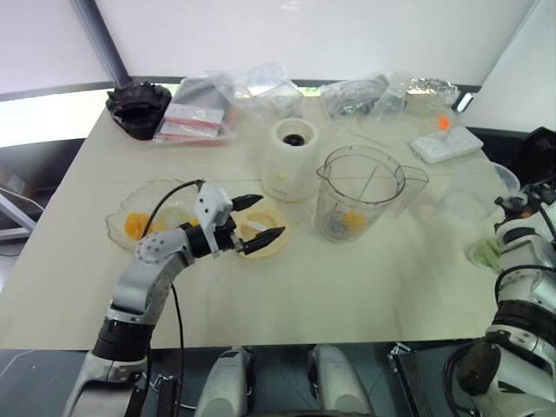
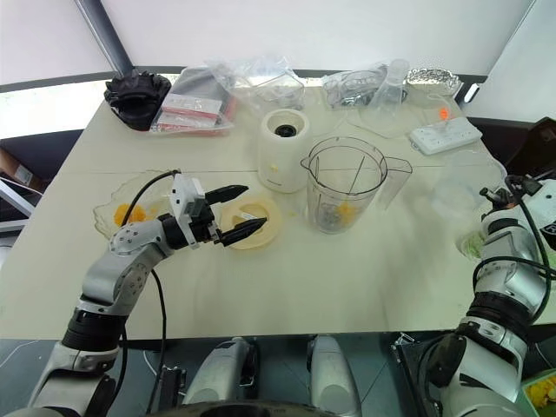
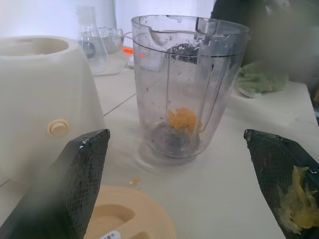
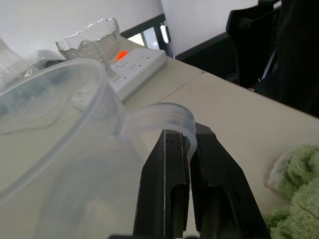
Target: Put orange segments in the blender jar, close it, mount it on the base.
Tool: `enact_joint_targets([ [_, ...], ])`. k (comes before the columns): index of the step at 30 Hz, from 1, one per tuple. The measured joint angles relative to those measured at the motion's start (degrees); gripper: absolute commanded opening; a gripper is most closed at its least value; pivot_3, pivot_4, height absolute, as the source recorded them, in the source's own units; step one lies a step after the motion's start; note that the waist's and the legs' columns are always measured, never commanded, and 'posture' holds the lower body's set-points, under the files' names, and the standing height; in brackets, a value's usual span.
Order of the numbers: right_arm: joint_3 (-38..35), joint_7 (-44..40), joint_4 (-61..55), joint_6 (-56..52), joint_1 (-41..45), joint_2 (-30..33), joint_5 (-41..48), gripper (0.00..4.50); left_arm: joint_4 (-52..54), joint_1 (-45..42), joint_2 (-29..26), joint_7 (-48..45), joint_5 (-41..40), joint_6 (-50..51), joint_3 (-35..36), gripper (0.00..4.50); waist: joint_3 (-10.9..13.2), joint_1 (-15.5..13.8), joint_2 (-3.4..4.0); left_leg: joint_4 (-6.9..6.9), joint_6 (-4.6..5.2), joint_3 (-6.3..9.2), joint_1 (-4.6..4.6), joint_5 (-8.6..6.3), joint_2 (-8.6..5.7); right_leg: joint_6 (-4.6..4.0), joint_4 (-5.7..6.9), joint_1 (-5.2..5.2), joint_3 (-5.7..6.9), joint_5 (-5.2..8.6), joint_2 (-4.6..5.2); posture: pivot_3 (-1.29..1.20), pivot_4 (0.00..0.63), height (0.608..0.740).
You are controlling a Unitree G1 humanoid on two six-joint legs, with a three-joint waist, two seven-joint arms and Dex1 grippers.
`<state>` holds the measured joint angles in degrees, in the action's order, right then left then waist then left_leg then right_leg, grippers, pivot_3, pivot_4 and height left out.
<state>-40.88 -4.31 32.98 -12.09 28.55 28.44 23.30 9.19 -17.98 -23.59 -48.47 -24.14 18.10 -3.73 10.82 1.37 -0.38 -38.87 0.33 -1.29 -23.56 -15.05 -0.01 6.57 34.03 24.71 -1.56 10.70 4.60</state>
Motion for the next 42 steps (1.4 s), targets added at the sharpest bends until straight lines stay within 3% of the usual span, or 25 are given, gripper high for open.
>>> enact_joint_targets([
  [7,1.5,-0.2,15.2,9.9,4.2,0.1,-0.9,0.07,2.1,1.1,-0.9,0.1,0.0,0.3,0.0,4.50,0.0,0.6,0.00,0.03,0.00,0.02,0.00,0.00,-0.02,0.01,-0.01,-0.02,0.00,0.00,0.00,0.00,0.150,0.740],
  [15,3.3,-1.3,23.5,16.1,5.9,2.2,-1.5,0.07,3.4,2.2,-1.6,0.7,0.0,0.5,0.0,4.50,0.0,1.1,-0.01,0.03,0.00,0.04,0.08,0.00,-0.03,0.01,-0.03,-0.10,-0.01,0.01,0.01,0.00,0.150,0.740],
  [18,4.2,-1.6,24.2,16.8,5.8,2.4,-1.9,1.03,3.5,2.4,-1.7,1.1,0.0,0.6,0.0,4.50,0.0,1.2,-0.01,0.03,0.00,0.04,0.10,0.00,-0.02,0.01,-0.02,-0.12,-0.01,0.01,0.01,0.00,0.150,0.740],
  [24,4.7,-1.5,24.5,17.5,4.2,3.1,-1.8,4.20,4.0,2.6,-2.0,1.2,0.0,0.5,0.0,4.50,0.0,1.3,-0.02,0.03,0.00,0.02,0.11,0.00,-0.02,0.01,-0.02,-0.12,-0.02,0.01,0.01,0.00,0.150,0.740],
  [33,6.6,-1.4,15.4,15.1,-3.3,1.6,-1.7,4.20,3.9,2.5,-1.3,1.1,0.2,0.4,-0.5,4.50,0.0,1.2,-0.03,0.03,0.00,0.03,0.13,0.00,-0.01,0.01,-0.01,-0.13,-0.03,0.01,0.01,0.00,0.150,0.740],
  [42,6.9,-1.6,-10.9,6.0,-18.8,-0.5,0.3,4.20,2.2,1.3,-2.5,-0.6,0.5,0.4,-1.3,4.50,0.0,0.9,-0.01,0.03,0.00,0.08,0.12,0.00,0.09,0.02,-0.01,-0.12,-0.03,0.02,0.05,0.00,0.150,0.740],
])
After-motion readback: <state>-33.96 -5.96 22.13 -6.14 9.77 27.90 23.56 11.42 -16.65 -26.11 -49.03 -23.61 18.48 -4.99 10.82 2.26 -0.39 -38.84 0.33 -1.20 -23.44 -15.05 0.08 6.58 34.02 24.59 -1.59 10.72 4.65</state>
